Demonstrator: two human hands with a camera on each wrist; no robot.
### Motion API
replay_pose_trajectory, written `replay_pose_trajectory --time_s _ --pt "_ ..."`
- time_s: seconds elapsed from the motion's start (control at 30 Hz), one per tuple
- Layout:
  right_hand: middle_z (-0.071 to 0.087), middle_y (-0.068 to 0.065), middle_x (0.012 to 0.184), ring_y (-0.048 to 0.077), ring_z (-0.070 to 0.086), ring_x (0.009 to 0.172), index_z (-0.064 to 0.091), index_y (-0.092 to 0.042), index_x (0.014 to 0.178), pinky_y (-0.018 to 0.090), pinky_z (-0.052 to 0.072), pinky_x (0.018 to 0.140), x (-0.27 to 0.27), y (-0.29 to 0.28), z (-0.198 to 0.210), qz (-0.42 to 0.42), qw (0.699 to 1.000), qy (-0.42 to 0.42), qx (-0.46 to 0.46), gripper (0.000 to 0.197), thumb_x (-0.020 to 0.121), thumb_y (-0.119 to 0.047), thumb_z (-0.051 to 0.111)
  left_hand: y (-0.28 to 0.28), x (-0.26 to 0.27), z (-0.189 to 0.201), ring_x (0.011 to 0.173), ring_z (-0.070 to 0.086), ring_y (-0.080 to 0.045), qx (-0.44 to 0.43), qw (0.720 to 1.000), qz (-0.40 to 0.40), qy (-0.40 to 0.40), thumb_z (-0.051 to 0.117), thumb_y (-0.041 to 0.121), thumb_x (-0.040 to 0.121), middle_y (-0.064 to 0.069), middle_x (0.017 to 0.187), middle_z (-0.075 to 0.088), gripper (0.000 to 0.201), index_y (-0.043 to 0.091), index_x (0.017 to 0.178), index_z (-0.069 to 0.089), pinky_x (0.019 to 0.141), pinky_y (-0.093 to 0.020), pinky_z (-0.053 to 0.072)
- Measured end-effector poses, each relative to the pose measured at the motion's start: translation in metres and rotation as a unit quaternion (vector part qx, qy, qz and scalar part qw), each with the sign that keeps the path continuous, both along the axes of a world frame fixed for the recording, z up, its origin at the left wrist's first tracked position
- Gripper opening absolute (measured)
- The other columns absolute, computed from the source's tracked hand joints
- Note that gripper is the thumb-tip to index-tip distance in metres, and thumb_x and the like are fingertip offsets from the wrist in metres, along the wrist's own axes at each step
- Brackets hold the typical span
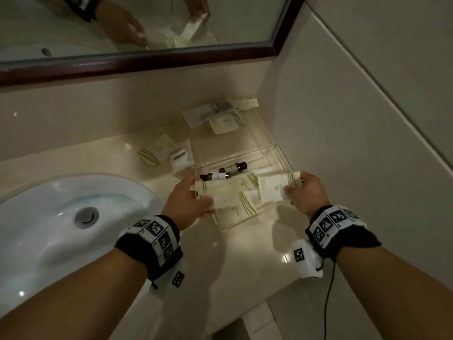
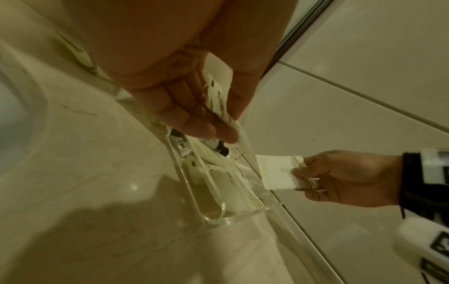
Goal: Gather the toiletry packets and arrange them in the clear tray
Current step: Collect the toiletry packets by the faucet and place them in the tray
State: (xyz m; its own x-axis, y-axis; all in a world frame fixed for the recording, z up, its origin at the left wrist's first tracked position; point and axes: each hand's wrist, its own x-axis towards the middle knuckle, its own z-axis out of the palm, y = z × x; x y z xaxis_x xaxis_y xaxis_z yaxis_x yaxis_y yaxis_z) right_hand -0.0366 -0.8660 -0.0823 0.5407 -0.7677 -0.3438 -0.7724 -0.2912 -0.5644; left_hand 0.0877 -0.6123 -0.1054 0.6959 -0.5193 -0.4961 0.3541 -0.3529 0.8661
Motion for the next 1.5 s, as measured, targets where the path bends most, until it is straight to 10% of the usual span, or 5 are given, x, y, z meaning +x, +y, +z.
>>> replay_pose_trajectory --time_s 0.2,0.57,0.8,1.07,1.5 --pt "0.067 0.007 0.092 0.029 0.064 0.09 0.063 -0.008 0.108 0.026 0.045 0.074 0.016 -0.022 -0.019 0.12 0.989 0.08 -0.034 0.026 0.084 -0.013 0.07 -0.016 -0.001 -0.006 0.075 0.075 -0.021 0.011 0.998 -0.049 -0.035 0.077 -0.001 0.078 -0.002 0.109 0.064 0.051 0.027 0.116 0.06 0.065 -0.045 0.063" --pt "0.069 0.006 0.111 0.027 0.065 0.101 0.059 -0.025 0.116 0.037 0.054 0.088 0.035 -0.044 -0.031 0.298 0.931 0.189 -0.098 0.049 0.074 -0.036 0.082 -0.056 -0.018 -0.015 0.075 0.063 -0.02 0.259 0.93 -0.157 -0.209 0.071 0.047 0.082 0.004 0.079 0.063 0.023 0.033 0.093 0.056 0.067 -0.03 0.05" --pt "0.051 -0.001 0.119 0.023 0.062 0.1 0.064 -0.028 0.117 0.033 0.052 0.084 0.043 -0.042 -0.03 0.393 0.894 0.168 -0.134 0.044 0.075 -0.029 0.079 -0.068 -0.026 -0.02 0.098 0.062 -0.027 0.38 0.852 -0.248 -0.262 0.064 0.06 0.079 0.0 0.099 0.067 0.033 0.034 0.098 0.064 0.079 -0.034 0.051" --pt "0.055 -0.002 0.117 0.022 0.062 0.101 0.068 -0.026 0.114 0.032 0.052 0.079 0.041 -0.033 -0.036 0.418 0.884 0.164 -0.126 0.034 0.08 -0.027 0.073 -0.069 -0.028 -0.008 0.095 0.063 -0.031 0.458 0.789 -0.263 -0.314 0.062 0.048 0.087 -0.007 0.105 0.065 0.03 0.027 0.108 0.058 0.076 -0.037 0.05" --pt "0.06 -0.001 0.109 0.023 0.059 0.1 0.076 -0.027 0.098 0.039 0.053 0.081 0.048 -0.024 -0.031 0.385 0.906 0.133 -0.117 0.024 0.09 -0.043 0.06 -0.06 -0.035 -0.002 0.084 0.066 -0.032 0.46 0.783 -0.243 -0.341 0.05 0.011 0.089 -0.001 0.102 0.065 0.034 0.027 0.119 0.051 0.065 -0.034 0.046"
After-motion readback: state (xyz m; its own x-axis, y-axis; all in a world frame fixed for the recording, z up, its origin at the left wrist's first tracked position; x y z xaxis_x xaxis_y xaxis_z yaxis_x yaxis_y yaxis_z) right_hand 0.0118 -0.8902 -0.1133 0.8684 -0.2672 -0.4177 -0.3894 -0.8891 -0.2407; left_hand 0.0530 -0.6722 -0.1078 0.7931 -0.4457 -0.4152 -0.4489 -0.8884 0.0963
